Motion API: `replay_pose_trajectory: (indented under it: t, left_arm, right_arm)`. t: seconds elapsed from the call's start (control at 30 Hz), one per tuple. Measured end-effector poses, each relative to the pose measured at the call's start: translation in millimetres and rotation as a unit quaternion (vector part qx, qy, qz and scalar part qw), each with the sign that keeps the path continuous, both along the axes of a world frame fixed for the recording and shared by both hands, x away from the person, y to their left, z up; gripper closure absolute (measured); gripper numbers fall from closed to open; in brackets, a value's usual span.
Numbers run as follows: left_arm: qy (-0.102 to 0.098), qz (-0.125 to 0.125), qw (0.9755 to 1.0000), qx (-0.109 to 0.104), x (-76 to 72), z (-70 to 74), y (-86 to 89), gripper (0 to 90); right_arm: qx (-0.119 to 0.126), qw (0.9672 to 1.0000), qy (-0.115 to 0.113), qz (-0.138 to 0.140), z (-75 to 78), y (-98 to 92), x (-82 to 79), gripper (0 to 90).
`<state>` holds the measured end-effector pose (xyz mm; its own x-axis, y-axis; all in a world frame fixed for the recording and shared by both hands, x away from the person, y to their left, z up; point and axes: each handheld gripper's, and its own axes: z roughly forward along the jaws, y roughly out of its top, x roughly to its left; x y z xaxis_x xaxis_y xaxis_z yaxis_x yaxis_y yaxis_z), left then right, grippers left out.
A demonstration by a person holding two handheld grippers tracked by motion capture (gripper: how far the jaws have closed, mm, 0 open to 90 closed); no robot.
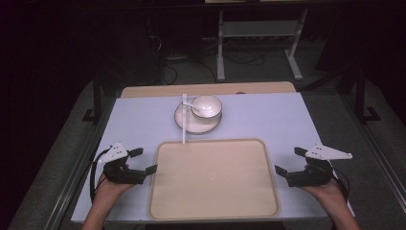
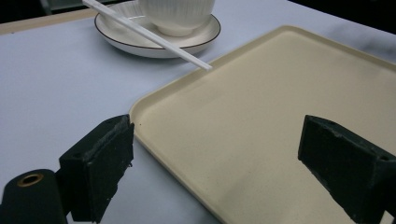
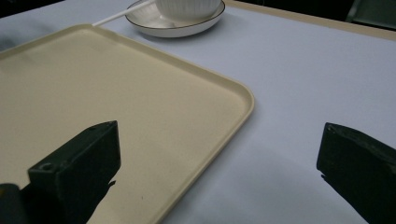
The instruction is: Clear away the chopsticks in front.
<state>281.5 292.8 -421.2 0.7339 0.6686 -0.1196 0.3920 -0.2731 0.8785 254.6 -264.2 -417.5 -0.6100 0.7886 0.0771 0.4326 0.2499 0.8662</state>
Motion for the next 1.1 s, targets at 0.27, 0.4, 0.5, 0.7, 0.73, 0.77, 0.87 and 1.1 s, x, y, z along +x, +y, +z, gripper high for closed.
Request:
replay_pose_trajectory:
  t: [0.27, 0.4, 0.5, 0.7, 0.73, 0.77, 0.87, 1.1]
  left_arm:
    - [0.003, 0.000, 1.0000, 0.008, 10.1, 6.4, -5.2, 9.5]
    - [0.006, -0.001, 0.9999, 0.012, 14.0, 6.8, -5.9, 9.5]
    - [0.006, -0.002, 0.9999, 0.016, 16.1, 7.2, -6.5, 9.5]
    - [0.010, 0.000, 0.9996, 0.028, 22.0, 8.0, -10.0, 9.5]
    - [0.010, 0.000, 0.9996, 0.028, 22.0, 8.0, -10.0, 9.5]
    - [0.010, -0.001, 0.9995, 0.030, 24.5, 9.2, -10.6, 9.5]
    - [0.010, 0.001, 0.9995, 0.031, 28.4, 11.8, -11.6, 9.7]
    - [0.005, 0.003, 0.9994, 0.035, 41.0, 17.1, -16.4, 9.7]
  right_arm:
    - [-0.015, 0.9999, 0.007, 0.002, -0.9, 2.1, 0.3, 0.0]
    - [-0.018, 0.9998, 0.007, 0.002, -1.2, 2.7, 0.7, 0.0]
    - [-0.019, 0.9998, 0.008, 0.003, -1.1, 3.4, 0.3, 0.0]
    - [-0.030, 0.9994, 0.014, 0.010, -2.6, 6.1, 1.3, 0.0]
    - [-0.030, 0.9994, 0.014, 0.010, -2.6, 6.1, 1.3, 0.0]
    - [-0.034, 0.9992, 0.015, 0.013, -3.0, 7.5, 1.4, 0.0]
    - [-0.038, 0.9991, 0.016, 0.014, -2.8, 8.9, 0.9, 0.0]
    - [-0.039, 0.9990, 0.016, 0.012, -2.5, 8.6, 1.1, 0.0]
